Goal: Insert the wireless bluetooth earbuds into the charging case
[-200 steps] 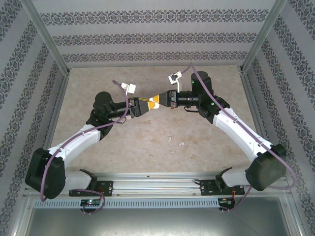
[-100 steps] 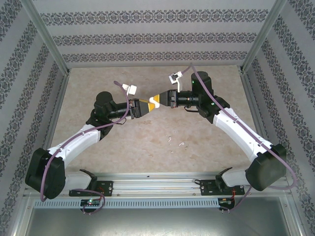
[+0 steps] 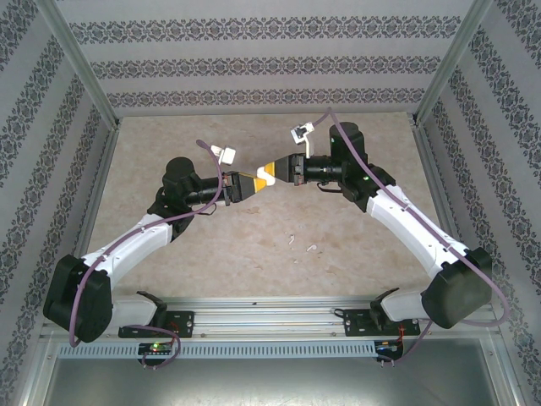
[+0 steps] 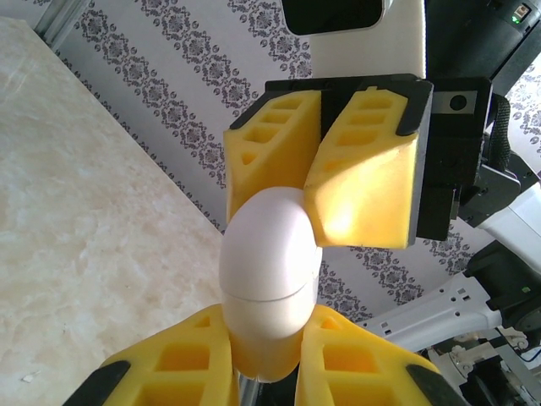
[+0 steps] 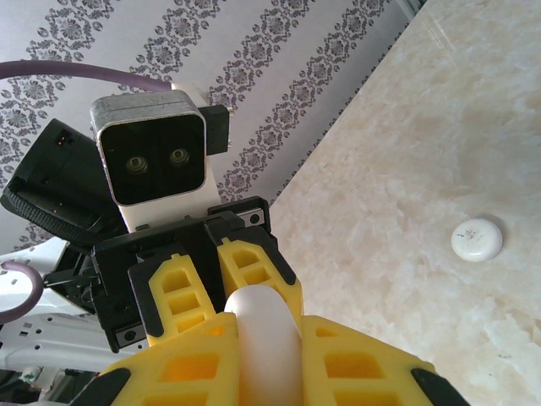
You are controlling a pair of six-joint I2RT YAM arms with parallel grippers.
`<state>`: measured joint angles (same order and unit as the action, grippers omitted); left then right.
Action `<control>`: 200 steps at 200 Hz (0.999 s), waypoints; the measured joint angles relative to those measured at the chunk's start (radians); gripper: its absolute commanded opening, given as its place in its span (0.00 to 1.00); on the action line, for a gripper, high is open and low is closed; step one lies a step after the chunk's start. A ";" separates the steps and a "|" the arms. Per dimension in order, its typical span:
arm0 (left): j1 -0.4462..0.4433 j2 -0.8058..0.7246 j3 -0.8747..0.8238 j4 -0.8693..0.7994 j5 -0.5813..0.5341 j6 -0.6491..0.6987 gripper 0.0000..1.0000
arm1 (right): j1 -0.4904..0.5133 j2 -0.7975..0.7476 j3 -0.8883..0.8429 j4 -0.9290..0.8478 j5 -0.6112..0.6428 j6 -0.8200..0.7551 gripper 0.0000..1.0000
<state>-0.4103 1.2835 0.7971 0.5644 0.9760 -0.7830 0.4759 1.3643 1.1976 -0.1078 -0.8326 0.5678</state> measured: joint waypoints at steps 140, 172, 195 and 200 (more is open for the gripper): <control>-0.002 -0.100 -0.071 0.003 -0.036 0.210 0.00 | -0.034 0.083 0.023 0.018 -0.014 0.100 0.43; -0.002 -0.139 -0.076 -0.003 -0.059 0.265 0.00 | -0.040 0.089 0.023 0.013 -0.012 0.141 0.52; -0.002 -0.156 -0.085 -0.027 -0.097 0.309 0.00 | -0.040 0.087 0.023 0.000 -0.013 0.153 0.56; -0.002 -0.158 -0.085 -0.037 -0.104 0.319 0.00 | -0.040 0.083 0.023 -0.011 -0.010 0.156 0.56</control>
<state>-0.4122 1.1252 0.7116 0.5270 0.8719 -0.4644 0.4355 1.4475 1.2205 -0.1192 -0.8425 0.7238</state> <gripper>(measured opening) 0.151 0.550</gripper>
